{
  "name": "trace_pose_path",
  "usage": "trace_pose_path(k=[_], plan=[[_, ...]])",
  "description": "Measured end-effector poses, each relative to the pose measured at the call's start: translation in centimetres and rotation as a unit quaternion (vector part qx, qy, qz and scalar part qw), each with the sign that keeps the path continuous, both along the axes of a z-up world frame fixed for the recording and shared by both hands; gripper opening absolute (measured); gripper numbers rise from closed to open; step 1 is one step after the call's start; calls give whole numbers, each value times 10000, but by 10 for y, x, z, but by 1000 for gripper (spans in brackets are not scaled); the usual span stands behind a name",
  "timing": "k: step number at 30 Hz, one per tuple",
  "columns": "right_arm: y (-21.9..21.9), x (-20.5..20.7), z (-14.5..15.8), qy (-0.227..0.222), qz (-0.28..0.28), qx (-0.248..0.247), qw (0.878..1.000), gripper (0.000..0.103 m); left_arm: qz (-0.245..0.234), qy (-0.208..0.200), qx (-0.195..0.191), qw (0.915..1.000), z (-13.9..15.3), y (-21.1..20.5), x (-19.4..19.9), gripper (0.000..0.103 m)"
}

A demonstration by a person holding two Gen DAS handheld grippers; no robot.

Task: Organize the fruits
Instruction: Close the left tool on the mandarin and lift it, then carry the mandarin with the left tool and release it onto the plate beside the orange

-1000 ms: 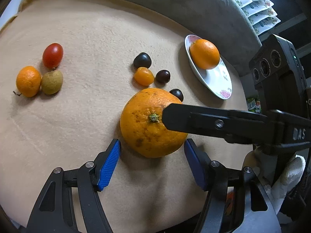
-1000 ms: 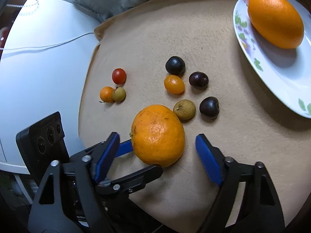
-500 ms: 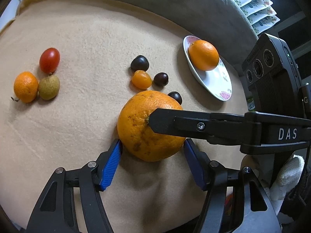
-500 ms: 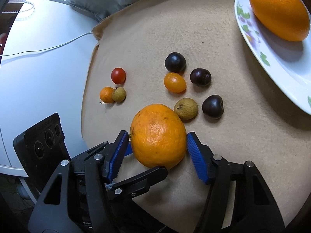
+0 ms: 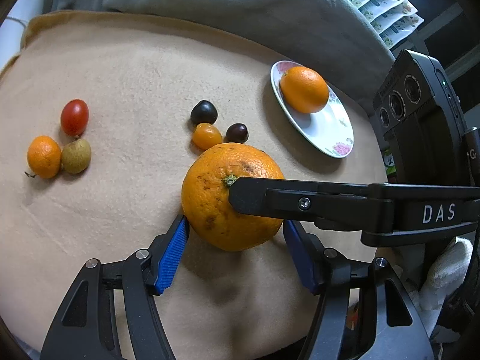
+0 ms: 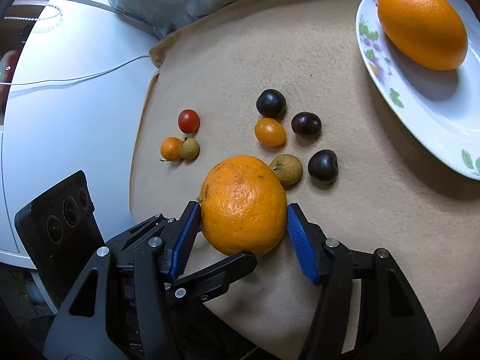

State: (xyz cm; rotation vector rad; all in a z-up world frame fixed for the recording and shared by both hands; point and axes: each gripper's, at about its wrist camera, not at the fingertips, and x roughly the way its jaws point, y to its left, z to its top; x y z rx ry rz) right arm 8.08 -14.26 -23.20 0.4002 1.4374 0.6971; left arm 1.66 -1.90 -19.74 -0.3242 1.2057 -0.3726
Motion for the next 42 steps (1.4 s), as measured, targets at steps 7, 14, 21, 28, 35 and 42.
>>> trace_pose_path(k=[7,14,21,28,35,42], plan=[[-6,2,12,-132,-24,-18,9999,62,-58,-110,5,9999,10,-6,3,65],[-30,6,24,-240,-229,-23,9994,62,-244,-206,-13,9995,16,-24,13,65],[-59,8,34,-297,-472,-62,9984,62,-488,-262,-61,9984,20,-47,21,65],[-94,9,42,-335,-778,-113,9963,62,-784,-291,-123,9964,26,-75,33,65],[-133,14,45,-308,-1090,-210,9933,62,-1037,-254,-225,9940,26,-108,46,65],[-163,25,43,-278,-1309,-276,9906,62,-1260,-230,-282,9914,23,-140,62,65]])
